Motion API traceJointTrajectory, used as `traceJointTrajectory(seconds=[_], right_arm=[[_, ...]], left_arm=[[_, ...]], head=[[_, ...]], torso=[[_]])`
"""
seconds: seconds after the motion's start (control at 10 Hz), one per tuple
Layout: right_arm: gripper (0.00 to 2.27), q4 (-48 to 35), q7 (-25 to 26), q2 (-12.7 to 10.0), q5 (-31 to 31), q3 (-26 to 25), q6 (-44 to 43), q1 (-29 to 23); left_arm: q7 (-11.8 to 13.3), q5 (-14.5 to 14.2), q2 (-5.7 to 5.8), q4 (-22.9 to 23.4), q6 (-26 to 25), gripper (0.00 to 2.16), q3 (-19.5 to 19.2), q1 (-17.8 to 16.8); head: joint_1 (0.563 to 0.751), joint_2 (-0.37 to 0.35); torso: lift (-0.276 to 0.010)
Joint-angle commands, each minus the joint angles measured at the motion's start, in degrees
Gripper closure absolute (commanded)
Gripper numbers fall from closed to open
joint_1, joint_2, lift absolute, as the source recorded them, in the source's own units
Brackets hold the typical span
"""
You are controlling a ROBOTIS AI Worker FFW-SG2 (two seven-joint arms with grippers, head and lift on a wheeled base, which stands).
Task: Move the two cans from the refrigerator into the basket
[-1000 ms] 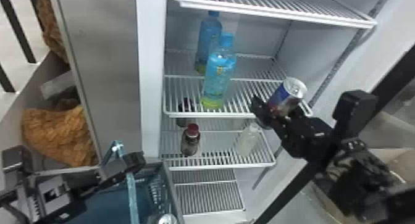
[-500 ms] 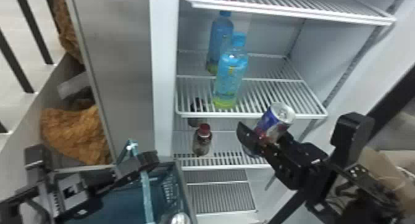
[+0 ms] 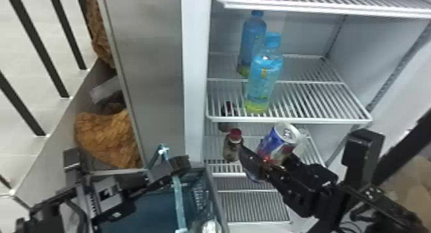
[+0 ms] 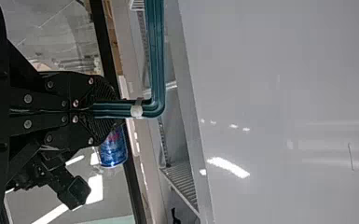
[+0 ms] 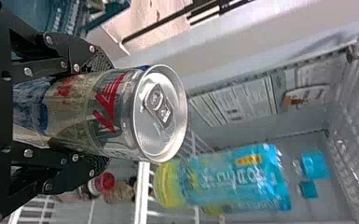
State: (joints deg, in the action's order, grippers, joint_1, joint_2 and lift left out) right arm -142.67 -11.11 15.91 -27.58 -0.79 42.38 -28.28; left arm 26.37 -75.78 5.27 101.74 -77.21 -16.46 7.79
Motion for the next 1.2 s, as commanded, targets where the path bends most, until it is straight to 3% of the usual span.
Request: traceJointTrajectory(seconds=[0.0, 0.5, 1.1], right_arm=[[1.28, 0.15, -0.31, 0.09, -0.87, 1.7, 0.79, -0.27], [1.28, 5.21, -2.16, 0.44, -2.47, 7.64, 2.48, 2.12], [1.28, 21.1, -4.97, -1.05, -2.93, 15.18, -7.37, 10.84]], left_arm=[[0.0, -0.21, 0.0, 0.0, 0.01, 1.2, 0.0, 0.08], [0.0, -0.55, 0.0, 0.0, 0.15, 1.2, 0.35, -0.2], [0.0, -0.78, 0.0, 0.0, 0.29, 1.2, 0.46, -0.2]], head=[[0.695, -0.078], [0.695, 0.0], [0.695, 0.066]], torso=[[-0.035], [-0.035], [-0.035]])
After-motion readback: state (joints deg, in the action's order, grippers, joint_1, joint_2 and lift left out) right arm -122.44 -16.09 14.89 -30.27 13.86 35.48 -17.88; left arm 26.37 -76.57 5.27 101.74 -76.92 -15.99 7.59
